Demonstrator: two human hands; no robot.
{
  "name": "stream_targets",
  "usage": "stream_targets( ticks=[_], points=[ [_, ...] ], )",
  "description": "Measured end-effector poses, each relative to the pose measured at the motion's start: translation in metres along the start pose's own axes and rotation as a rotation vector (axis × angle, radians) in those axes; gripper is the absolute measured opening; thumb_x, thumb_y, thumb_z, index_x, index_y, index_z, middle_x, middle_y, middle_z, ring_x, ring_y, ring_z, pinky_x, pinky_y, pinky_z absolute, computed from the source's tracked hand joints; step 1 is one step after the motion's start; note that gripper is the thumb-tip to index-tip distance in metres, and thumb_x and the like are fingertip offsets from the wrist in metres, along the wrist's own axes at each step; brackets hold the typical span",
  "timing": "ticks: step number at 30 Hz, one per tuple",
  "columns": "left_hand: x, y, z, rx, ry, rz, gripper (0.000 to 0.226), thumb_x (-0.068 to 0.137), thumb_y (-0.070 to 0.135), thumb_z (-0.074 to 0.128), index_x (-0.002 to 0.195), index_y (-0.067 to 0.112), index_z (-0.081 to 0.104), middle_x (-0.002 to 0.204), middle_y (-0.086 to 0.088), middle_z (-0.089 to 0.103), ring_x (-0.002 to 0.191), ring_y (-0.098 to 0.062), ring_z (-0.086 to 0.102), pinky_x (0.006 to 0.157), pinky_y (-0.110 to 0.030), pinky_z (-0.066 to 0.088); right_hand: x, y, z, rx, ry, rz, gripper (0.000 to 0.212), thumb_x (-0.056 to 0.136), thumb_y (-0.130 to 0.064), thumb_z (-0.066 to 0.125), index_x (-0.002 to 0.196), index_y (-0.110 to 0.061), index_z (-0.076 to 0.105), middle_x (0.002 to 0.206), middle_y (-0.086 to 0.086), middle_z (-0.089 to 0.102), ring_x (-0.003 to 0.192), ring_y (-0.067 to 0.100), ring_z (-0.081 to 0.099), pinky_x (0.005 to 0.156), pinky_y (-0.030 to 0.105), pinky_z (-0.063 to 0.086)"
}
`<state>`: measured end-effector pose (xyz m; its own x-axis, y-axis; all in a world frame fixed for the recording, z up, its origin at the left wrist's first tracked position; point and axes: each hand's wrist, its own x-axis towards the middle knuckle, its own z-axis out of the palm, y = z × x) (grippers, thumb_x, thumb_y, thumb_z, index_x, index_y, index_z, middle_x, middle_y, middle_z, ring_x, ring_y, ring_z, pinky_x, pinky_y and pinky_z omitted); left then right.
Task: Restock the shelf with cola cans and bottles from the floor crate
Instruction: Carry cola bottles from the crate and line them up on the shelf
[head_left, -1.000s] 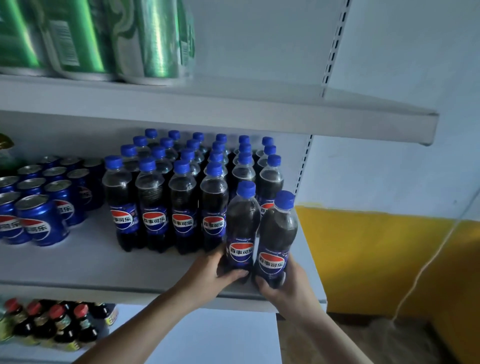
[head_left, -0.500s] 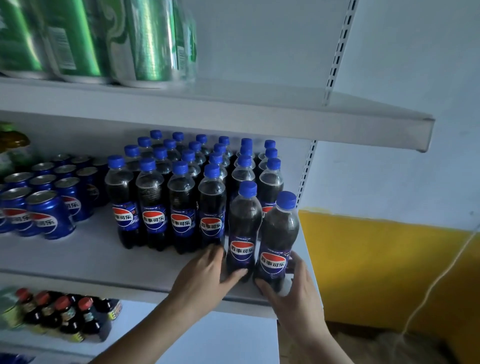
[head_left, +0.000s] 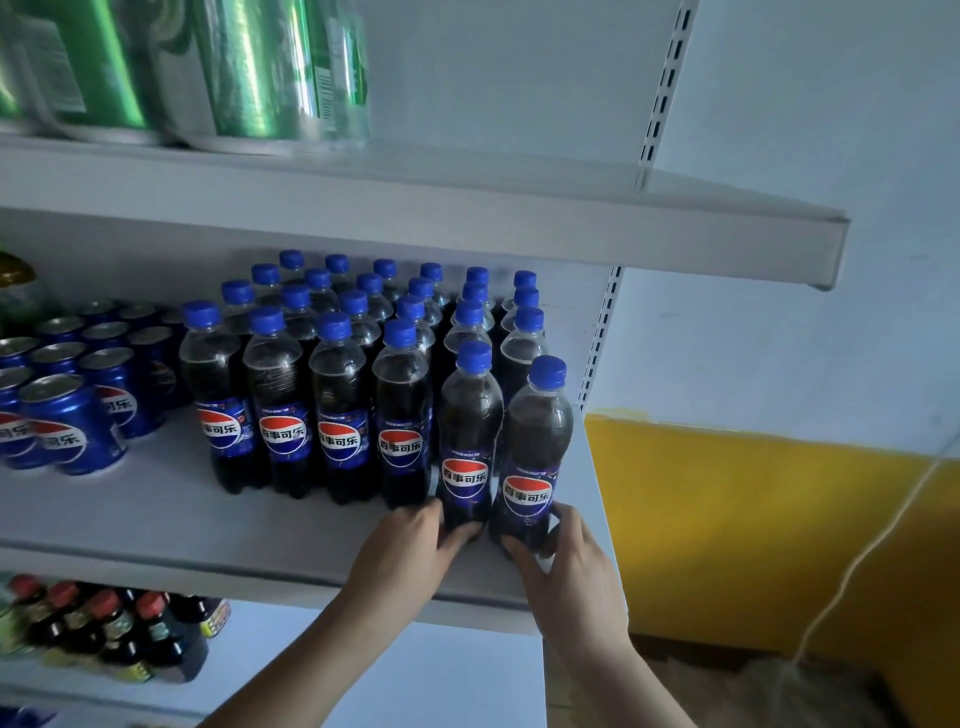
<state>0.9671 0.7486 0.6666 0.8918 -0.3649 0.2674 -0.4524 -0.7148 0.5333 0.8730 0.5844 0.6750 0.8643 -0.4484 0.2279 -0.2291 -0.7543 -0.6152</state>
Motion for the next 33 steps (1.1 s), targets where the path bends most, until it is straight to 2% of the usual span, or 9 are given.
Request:
stream_targets(
  ticks=[5, 11, 16, 20, 24, 26, 29, 31, 33],
  points=[
    [0.013, -0.007, 0.007, 0.034, 0.032, 0.016, 0.052, 0.090, 0.059, 0.063, 0.069, 0.017, 0.043, 0.062, -0.010, 0.058, 0.064, -0.034, 0.061, 0.055, -0.039, 0.040, 0.023, 0.004, 0.003, 0.029, -0.041, -0.024, 0.047, 0.094, -0.050, 0.064, 0.130, -0.024, 0.050, 0.112, -0.005, 0.066, 0.098, 0.018, 0.065, 0.074, 0.031, 0.049],
    [0.024, -0.015, 0.013, 0.046, 0.041, -0.005, 0.053, 0.093, 0.055, 0.062, 0.064, 0.017, 0.041, 0.063, -0.018, 0.061, 0.064, -0.039, 0.060, 0.056, -0.043, 0.044, 0.046, 0.003, 0.017, 0.062, -0.052, -0.030, 0.045, 0.093, -0.048, 0.066, 0.127, -0.022, 0.049, 0.114, -0.001, 0.068, 0.102, 0.023, 0.066, 0.078, 0.037, 0.050],
    [0.030, -0.022, 0.020, 0.035, 0.052, 0.030, 0.050, 0.094, 0.051, 0.063, 0.063, 0.017, 0.043, 0.063, -0.018, 0.063, 0.064, -0.039, 0.062, 0.055, -0.044, 0.045, 0.051, 0.005, 0.022, 0.110, -0.050, -0.032, 0.044, 0.094, -0.046, 0.066, 0.126, -0.021, 0.049, 0.115, -0.001, 0.067, 0.100, 0.021, 0.065, 0.072, 0.031, 0.045],
    [0.026, -0.024, 0.023, -0.001, 0.093, 0.029, 0.054, 0.093, 0.050, 0.066, 0.061, 0.018, 0.037, 0.055, -0.015, 0.057, 0.059, -0.040, 0.058, 0.050, -0.042, 0.045, 0.050, 0.009, 0.026, 0.182, -0.049, -0.006, 0.048, 0.091, -0.046, 0.070, 0.127, -0.025, 0.047, 0.110, -0.003, 0.068, 0.078, 0.003, 0.057, 0.061, 0.017, 0.039],
    [0.018, -0.025, 0.021, -0.100, 0.194, 0.044, 0.059, 0.089, 0.047, 0.071, 0.057, 0.020, 0.029, 0.042, -0.001, 0.034, 0.044, -0.022, 0.037, 0.047, -0.033, 0.027, 0.046, 0.014, 0.025, 0.225, -0.047, 0.014, 0.066, 0.088, -0.047, 0.072, 0.142, -0.025, 0.040, 0.092, -0.006, 0.062, 0.083, 0.009, 0.060, 0.069, 0.024, 0.044],
    [0.012, -0.026, 0.020, -0.181, 0.218, 0.074, 0.053, 0.090, 0.049, 0.067, 0.061, 0.021, 0.034, 0.046, 0.004, 0.039, 0.045, -0.015, 0.032, 0.046, -0.030, 0.028, 0.041, 0.018, 0.025, 0.250, -0.020, -0.031, 0.063, 0.089, -0.040, 0.072, 0.141, -0.024, 0.041, 0.083, -0.007, 0.059, 0.079, 0.007, 0.059, 0.068, 0.022, 0.044],
    [0.001, -0.015, 0.009, -0.258, 0.243, 0.177, 0.032, 0.092, 0.046, 0.059, 0.072, 0.024, 0.048, 0.057, 0.014, 0.045, 0.050, -0.007, 0.040, 0.049, -0.025, 0.036, 0.037, 0.021, 0.019, 0.366, 0.033, -0.052, 0.040, 0.094, -0.027, 0.068, 0.130, -0.025, 0.051, 0.079, -0.005, 0.062, 0.076, 0.008, 0.060, 0.065, 0.017, 0.045],
    [0.003, 0.005, -0.010, -0.288, 0.277, 0.346, 0.014, 0.094, 0.033, 0.061, 0.083, 0.024, 0.058, 0.074, 0.017, 0.052, 0.062, -0.004, 0.049, 0.057, -0.022, 0.042, 0.041, 0.019, 0.014, 0.511, 0.043, 0.034, 0.028, 0.097, -0.025, 0.064, 0.124, -0.025, 0.056, 0.089, -0.004, 0.065, 0.082, 0.006, 0.061, 0.068, 0.014, 0.046],
    [0.016, 0.033, -0.038, -0.278, 0.345, 0.539, 0.009, 0.093, 0.020, 0.064, 0.094, 0.011, 0.064, 0.094, 0.008, 0.058, 0.076, -0.007, 0.055, 0.070, -0.021, 0.046, 0.051, 0.018, 0.012, 0.662, 0.031, 0.147, 0.022, 0.101, -0.030, 0.059, 0.122, -0.022, 0.059, 0.107, -0.003, 0.067, 0.096, 0.003, 0.062, 0.079, 0.012, 0.047]
  ],
)
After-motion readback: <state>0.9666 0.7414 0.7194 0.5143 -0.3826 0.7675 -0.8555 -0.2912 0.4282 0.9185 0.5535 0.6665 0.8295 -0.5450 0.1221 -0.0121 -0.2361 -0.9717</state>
